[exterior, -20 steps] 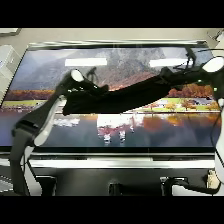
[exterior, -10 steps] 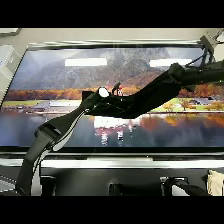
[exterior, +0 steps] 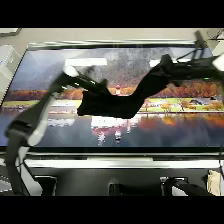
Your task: Fold the clothes and pants, and hang the long-sleeved shirts on hangers.
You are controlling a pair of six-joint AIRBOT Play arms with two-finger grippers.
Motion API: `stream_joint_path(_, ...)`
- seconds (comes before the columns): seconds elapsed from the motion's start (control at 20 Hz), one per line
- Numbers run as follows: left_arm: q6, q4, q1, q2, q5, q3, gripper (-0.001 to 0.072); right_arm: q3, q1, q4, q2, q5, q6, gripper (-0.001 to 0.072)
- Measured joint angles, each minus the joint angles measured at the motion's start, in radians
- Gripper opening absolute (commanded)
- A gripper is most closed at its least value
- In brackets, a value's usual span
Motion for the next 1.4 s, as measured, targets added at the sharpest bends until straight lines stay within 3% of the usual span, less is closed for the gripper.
stream_joint_path(0.45,0.04,0.078,0.407,0.254,-0.177,0.001,0.0016,0.0,0.384,0.08,-0.256,-0.406,0.103,0.0033)
stream_joint_path(0.7,0.049,0.085,0.482,0.278,-0.217,0.001,0.0017,0.001,0.507,0.207,-0.418,-0.61,0.112,0.0034)
stream_joint_path(1.05,0.055,0.086,0.501,0.282,-0.228,0.001,0.0017,0.015,0.553,0.342,-0.526,-0.723,0.069,0.0039)
stream_joint_path(1.3,0.06,0.087,0.502,0.28,-0.23,0.001,0.0017,0.039,0.557,0.395,-0.556,-0.752,0.057,0.0489)
stream_joint_path(1.35,0.063,0.087,0.502,0.28,-0.23,0.001,0.0017,0.04,0.557,0.407,-0.555,-0.75,0.054,0.0563)
stream_joint_path(1.4,0.066,0.087,0.502,0.28,-0.23,0.001,0.0017,0.041,0.557,0.415,-0.551,-0.74,0.047,0.0577)
